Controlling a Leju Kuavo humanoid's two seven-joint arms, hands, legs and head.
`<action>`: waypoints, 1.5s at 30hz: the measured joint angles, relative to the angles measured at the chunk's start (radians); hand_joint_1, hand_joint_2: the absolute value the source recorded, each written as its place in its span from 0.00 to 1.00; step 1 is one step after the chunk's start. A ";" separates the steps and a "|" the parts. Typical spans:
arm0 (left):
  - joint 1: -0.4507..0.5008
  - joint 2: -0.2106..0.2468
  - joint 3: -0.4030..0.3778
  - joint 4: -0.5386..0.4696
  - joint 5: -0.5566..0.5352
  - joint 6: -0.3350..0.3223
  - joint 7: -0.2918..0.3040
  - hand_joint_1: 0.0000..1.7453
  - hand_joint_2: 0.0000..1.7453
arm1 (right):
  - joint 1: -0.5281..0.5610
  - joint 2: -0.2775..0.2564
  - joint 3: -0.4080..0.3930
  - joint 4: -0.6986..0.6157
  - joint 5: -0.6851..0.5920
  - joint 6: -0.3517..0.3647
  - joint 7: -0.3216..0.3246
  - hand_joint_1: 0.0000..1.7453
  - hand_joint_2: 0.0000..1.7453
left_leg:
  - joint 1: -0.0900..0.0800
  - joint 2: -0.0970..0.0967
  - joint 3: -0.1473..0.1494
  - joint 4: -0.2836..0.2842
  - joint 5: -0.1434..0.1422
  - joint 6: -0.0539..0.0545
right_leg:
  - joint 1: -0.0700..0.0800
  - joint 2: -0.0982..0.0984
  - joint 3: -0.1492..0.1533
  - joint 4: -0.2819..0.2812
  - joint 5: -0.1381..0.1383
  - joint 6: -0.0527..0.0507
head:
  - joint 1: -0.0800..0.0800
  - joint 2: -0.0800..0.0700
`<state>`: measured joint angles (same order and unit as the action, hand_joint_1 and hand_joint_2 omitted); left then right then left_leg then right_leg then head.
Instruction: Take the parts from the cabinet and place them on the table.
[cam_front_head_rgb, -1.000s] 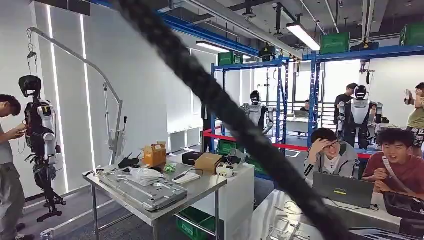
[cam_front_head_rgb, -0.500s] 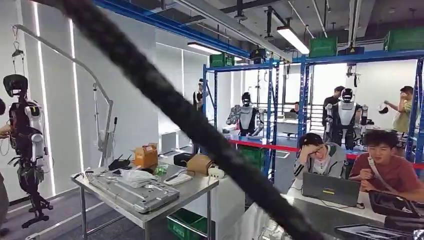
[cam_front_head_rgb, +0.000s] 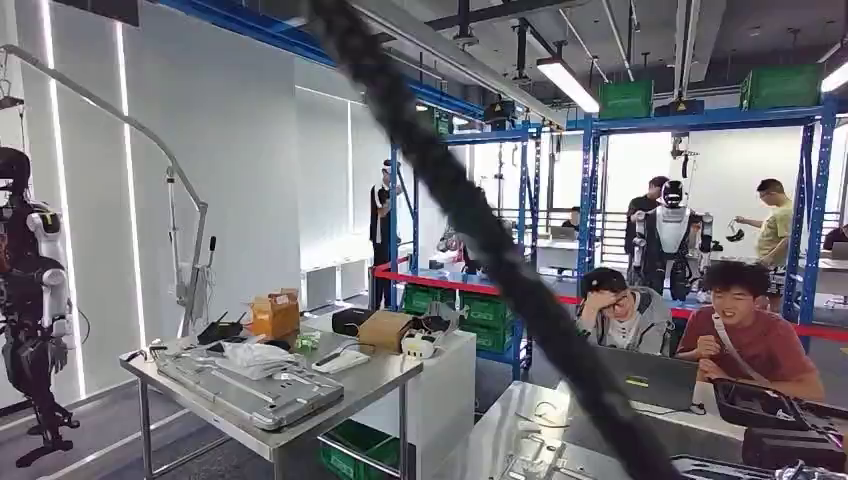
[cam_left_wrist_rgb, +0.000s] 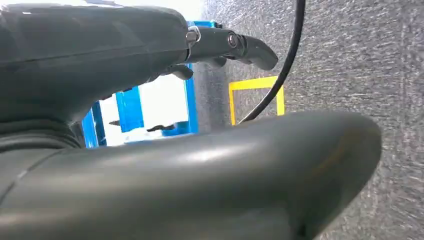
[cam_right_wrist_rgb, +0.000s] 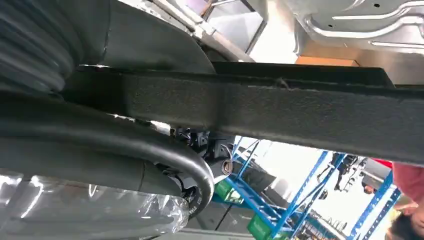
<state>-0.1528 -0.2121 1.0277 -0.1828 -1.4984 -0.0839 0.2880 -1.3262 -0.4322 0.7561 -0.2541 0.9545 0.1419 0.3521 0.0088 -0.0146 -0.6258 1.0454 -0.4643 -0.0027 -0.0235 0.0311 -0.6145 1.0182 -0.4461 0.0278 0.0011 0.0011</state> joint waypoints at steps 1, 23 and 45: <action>0.001 0.000 0.000 0.000 0.000 0.000 0.000 0.00 0.00 | 0.004 0.003 0.000 0.000 0.000 -0.001 -0.001 1.00 1.00 | -0.003 0.001 -0.001 0.002 0.001 0.002 | -0.004 0.002 0.000 -0.005 0.003 0.006 | -0.001 -0.001; 0.001 0.001 0.000 0.000 0.000 0.000 0.000 0.00 0.00 | 0.048 0.078 -0.012 -0.007 0.023 -0.022 0.017 1.00 1.00 | -0.003 0.018 -0.139 0.297 -0.137 -0.006 | 0.002 -0.028 0.011 -0.015 0.000 -0.028 | 0.000 -0.001; -0.009 0.003 -0.001 -0.001 0.000 0.010 -0.001 0.00 0.00 | 0.051 0.060 -0.054 -0.007 0.043 -0.020 -0.007 1.00 1.00 | -0.002 0.023 -0.014 0.008 0.002 0.016 | 0.022 -0.053 -0.009 0.008 -0.004 0.002 | -0.002 -0.002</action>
<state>-0.1615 -0.2094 1.0266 -0.1835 -1.4988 -0.0744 0.2872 -1.2748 -0.3723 0.7023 -0.2613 0.9972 0.1221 0.3449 0.0067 0.0086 -0.6395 1.0538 -0.4622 0.0131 -0.0013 -0.0222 -0.6232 1.0265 -0.4504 0.0299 -0.0008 -0.0008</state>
